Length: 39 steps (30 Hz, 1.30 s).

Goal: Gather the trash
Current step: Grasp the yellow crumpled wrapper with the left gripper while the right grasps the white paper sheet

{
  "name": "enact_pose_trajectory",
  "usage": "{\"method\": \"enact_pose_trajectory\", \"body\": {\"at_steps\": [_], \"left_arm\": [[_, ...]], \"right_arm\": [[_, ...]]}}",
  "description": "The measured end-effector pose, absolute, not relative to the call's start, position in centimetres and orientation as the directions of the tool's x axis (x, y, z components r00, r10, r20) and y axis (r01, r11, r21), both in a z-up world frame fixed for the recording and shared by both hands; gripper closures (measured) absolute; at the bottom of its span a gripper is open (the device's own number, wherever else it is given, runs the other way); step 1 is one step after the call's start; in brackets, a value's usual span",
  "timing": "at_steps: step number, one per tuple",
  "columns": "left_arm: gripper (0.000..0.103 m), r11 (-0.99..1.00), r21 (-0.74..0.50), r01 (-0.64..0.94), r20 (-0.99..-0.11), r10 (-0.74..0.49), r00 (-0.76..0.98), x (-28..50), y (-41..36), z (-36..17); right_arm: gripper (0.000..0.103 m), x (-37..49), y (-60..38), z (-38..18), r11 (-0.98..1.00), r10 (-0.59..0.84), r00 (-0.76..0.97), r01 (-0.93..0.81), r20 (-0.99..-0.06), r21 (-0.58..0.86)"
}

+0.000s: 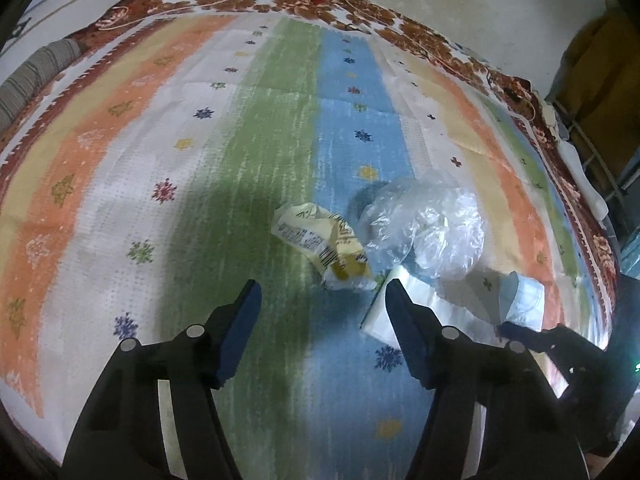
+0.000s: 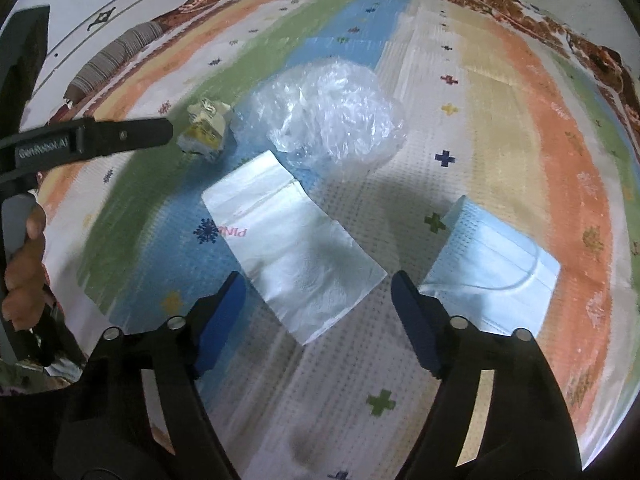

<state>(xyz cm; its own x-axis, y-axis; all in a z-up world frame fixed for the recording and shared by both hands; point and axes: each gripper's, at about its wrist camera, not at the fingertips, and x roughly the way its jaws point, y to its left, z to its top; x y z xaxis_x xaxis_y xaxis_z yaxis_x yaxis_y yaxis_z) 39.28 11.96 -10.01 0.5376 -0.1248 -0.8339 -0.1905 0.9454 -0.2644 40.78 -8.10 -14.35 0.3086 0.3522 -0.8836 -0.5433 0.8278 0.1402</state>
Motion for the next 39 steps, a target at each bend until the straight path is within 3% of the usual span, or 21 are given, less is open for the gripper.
{"method": "enact_pose_trajectory", "body": {"at_steps": [4, 6, 9, 15, 19, 20, 21, 22, 30, 39], "left_arm": [[0.041, 0.948, -0.264, -0.177, -0.834, -0.132, 0.535, 40.2, 11.4, -10.5], [0.052, 0.952, -0.250, -0.174, -0.843, -0.126, 0.523, 40.5, 10.9, -10.7], [0.053, 0.960, -0.221, -0.172, -0.855, -0.106, 0.508, 40.9, 10.2, -10.9], [0.053, 0.960, -0.216, -0.179, -0.853, -0.097, 0.513, 41.4, 10.0, -11.3], [0.055, 0.973, -0.150, -0.175, -0.855, -0.039, 0.517, 42.0, 9.5, -11.5], [0.059, 0.974, -0.145, -0.175, -0.854, -0.034, 0.519, 42.2, 9.5, -11.5], [0.071, 0.974, -0.148, -0.174, -0.855, -0.038, 0.518, 42.3, 9.6, -11.6], [0.077, 0.974, -0.161, -0.161, -0.862, -0.059, 0.503, 42.6, 9.5, -12.0], [0.086, 0.979, -0.155, -0.132, -0.866, -0.071, 0.495, 42.3, 9.5, -11.8], [0.088, 0.970, -0.176, -0.166, -0.858, -0.068, 0.510, 38.9, 10.4, -9.1]], "right_arm": [[0.043, 41.0, -7.9, -15.2, 0.827, 0.347, 0.291, -0.543, -0.892, 0.144], [0.045, 40.8, -7.7, -15.2, 0.822, 0.344, 0.300, -0.555, -0.890, 0.131], [0.049, 40.7, -7.6, -15.2, 0.816, 0.349, 0.299, -0.562, -0.888, 0.131], [0.074, 40.7, -7.6, -15.2, 0.819, 0.337, 0.311, -0.563, -0.889, 0.113], [0.084, 40.5, -7.6, -15.2, 0.820, 0.330, 0.315, -0.563, -0.890, 0.105], [0.088, 40.5, -7.6, -15.2, 0.820, 0.329, 0.314, -0.563, -0.890, 0.104], [0.090, 40.5, -7.6, -15.2, 0.820, 0.330, 0.313, -0.563, -0.891, 0.105], [0.091, 40.5, -7.7, -15.1, 0.820, 0.331, 0.311, -0.563, -0.891, 0.108], [0.097, 40.6, -8.1, -14.9, 0.816, 0.335, 0.303, -0.567, -0.892, 0.114], [0.099, 39.8, -8.9, -11.8, 0.815, 0.371, 0.339, -0.565, -0.865, 0.128]]}}
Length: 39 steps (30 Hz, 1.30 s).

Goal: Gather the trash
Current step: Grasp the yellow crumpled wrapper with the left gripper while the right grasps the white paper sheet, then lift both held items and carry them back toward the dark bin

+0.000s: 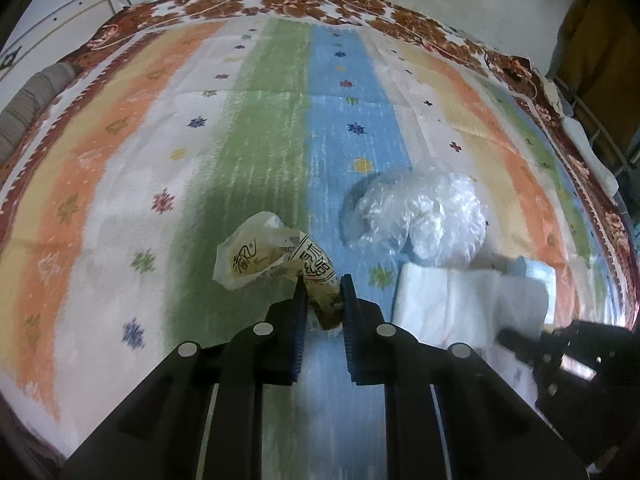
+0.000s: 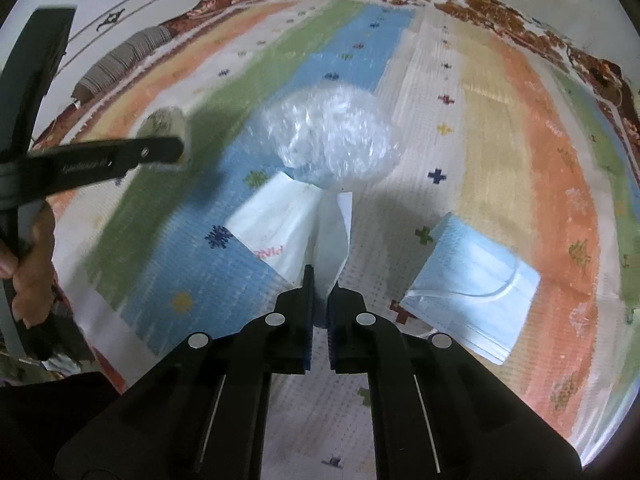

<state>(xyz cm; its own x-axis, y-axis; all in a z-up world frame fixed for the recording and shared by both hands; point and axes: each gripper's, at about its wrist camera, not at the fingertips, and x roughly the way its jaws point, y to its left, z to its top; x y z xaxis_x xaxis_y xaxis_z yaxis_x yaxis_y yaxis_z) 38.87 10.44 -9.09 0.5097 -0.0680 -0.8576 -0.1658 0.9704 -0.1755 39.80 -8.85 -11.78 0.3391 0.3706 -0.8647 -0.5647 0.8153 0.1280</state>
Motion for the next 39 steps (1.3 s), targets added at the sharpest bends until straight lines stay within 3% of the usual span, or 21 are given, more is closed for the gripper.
{"method": "enact_pose_trajectory", "body": {"at_steps": [39], "left_arm": [[0.089, 0.909, -0.403, -0.104, -0.754, -0.266, 0.600, 25.9, 8.2, 0.6]], "right_arm": [[0.099, 25.4, -11.9, -0.1, 0.776, 0.501, 0.479, -0.617, -0.721, 0.129]]}}
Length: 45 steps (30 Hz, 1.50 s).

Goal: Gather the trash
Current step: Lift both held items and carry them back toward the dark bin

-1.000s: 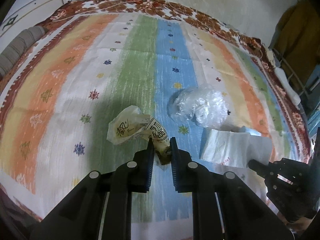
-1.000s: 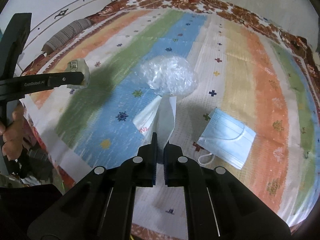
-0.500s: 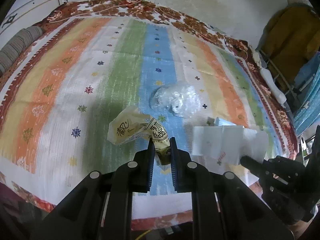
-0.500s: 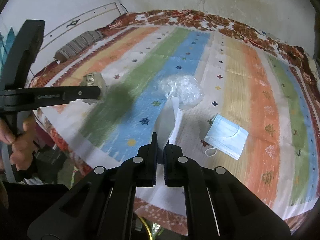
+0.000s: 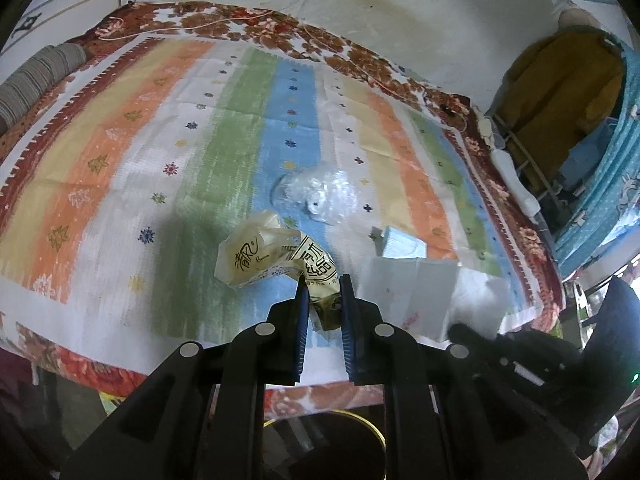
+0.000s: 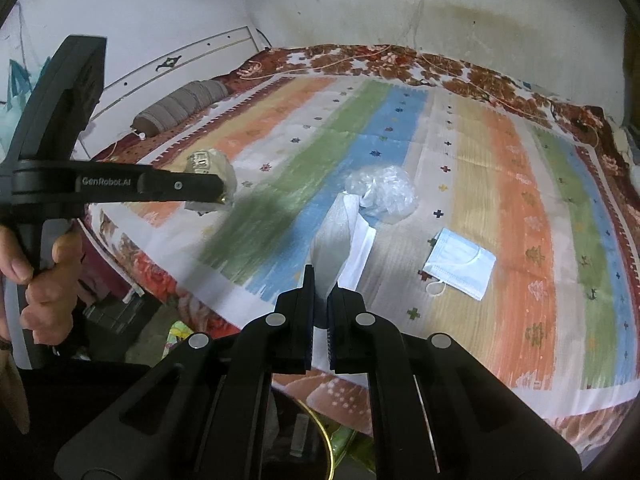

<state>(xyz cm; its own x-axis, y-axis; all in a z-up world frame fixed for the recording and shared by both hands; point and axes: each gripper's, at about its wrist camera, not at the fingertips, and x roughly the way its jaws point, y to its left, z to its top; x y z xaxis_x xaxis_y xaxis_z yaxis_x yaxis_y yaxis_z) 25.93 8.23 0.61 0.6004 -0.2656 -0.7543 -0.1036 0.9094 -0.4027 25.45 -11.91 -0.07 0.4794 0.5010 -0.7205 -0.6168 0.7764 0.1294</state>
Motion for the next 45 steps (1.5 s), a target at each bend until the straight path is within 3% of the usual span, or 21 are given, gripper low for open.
{"method": "enact_pose_trajectory", "body": {"at_steps": [21, 45], "left_arm": [[0.089, 0.883, -0.467, -0.049, -0.716, -0.346, 0.606, 19.4, 5.0, 1.9], [0.089, 0.856, -0.512, -0.075, -0.700, -0.365, 0.614, 13.2, 3.7, 0.1]], "right_arm": [[0.099, 18.8, -14.6, 1.8, 0.761, 0.564, 0.499, -0.623, -0.658, 0.180], [0.099, 12.5, -16.4, -0.9, 0.735, 0.603, 0.430, -0.628, -0.672, 0.257]]}}
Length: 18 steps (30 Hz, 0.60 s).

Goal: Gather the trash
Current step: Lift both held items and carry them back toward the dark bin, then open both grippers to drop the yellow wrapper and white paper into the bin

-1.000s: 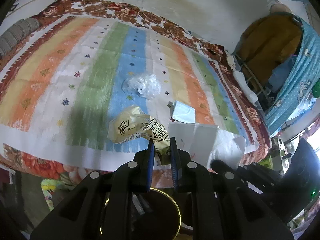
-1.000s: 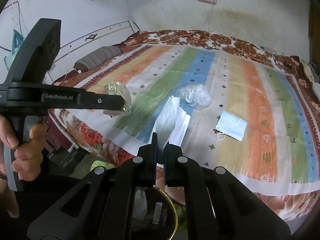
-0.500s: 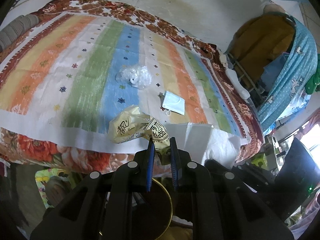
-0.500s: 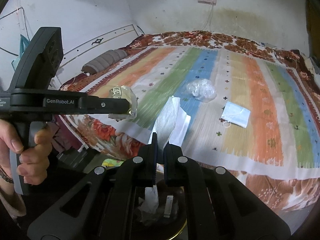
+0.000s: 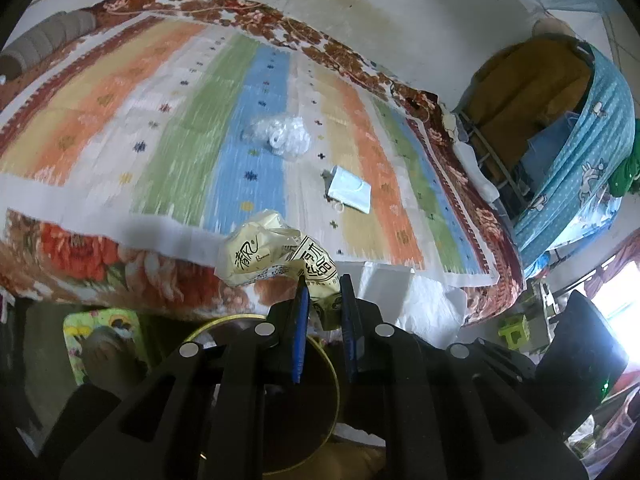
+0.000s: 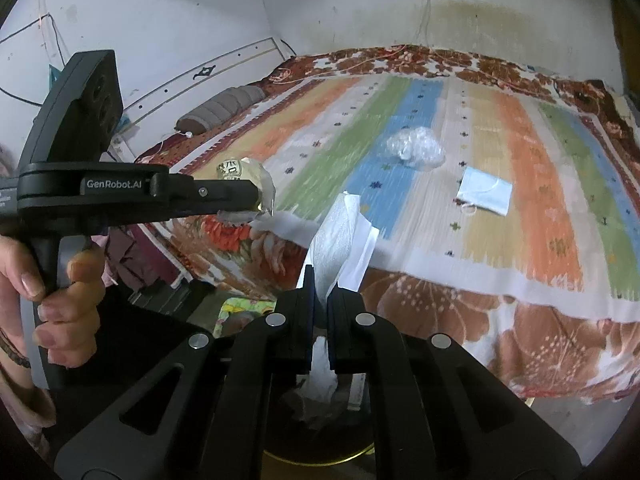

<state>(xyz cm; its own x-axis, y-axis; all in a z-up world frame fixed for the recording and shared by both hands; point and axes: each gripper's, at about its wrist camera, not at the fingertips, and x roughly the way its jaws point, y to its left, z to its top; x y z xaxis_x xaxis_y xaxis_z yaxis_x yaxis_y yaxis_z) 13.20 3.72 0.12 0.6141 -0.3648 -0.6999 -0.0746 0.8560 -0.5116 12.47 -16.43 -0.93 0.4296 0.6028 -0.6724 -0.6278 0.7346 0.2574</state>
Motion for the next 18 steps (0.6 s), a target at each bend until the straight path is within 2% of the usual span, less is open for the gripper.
{"method": "enact_pose_trajectory", "body": {"at_steps": [18], "left_arm": [[0.088, 0.869, -0.486, -0.096, -0.747, -0.356, 0.562, 9.7, 1.4, -3.2]], "right_arm": [[0.099, 8.3, -16.7, -4.8, 0.723, 0.594, 0.335, -0.622, -0.732, 0.302]]}}
